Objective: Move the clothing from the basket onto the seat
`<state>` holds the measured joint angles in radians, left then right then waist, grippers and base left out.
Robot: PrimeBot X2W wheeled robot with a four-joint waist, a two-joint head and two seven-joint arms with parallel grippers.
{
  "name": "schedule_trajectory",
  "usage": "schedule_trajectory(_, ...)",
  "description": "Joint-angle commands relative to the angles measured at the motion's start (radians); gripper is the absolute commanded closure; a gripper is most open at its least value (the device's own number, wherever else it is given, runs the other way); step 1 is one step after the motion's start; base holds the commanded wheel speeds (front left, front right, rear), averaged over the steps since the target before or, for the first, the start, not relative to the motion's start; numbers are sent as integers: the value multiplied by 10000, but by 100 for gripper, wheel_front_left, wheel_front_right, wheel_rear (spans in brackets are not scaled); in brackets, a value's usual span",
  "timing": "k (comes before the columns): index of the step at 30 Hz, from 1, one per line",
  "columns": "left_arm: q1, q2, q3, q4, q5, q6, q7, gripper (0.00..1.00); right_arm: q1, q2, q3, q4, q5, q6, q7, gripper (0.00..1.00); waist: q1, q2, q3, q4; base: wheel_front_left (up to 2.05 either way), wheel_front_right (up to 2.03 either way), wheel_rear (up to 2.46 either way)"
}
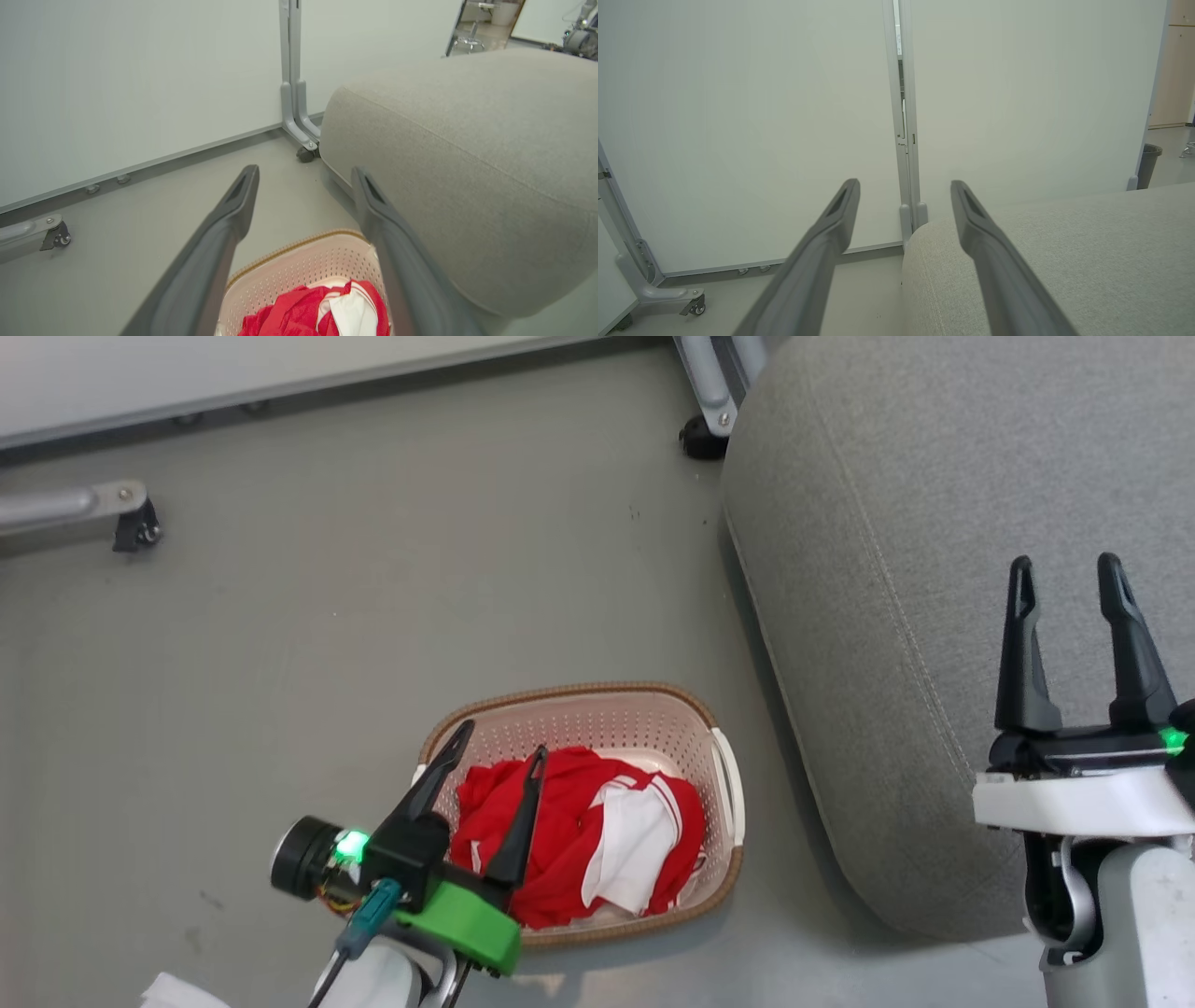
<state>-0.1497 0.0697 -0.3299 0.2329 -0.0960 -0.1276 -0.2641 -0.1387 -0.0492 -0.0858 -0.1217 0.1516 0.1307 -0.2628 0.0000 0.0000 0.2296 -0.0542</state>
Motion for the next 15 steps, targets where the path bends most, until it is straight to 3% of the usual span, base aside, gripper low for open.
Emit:
schedule_trajectory(1, -555, 179, -307, 278, 34, -44, -6, 0, -269, -21, -83, -104, 20, 1, -32, 0, 0, 0, 1188, -51, 0, 0, 0)
schedule_trajectory(9, -2996, 614, -2601, 2462, -83, -47, -6, 0, -1093, -23, -323, -686, -142, 1, -32, 0, 0, 0, 2906, -105, 0, 0, 0)
schedule_trajectory(15, -4801, 466, -4169, 4152, -655, -49, -6, 0, -1592, -23, -579, -1225, -228, 1, -32, 0, 0, 0, 4138, -42, 0, 0, 0)
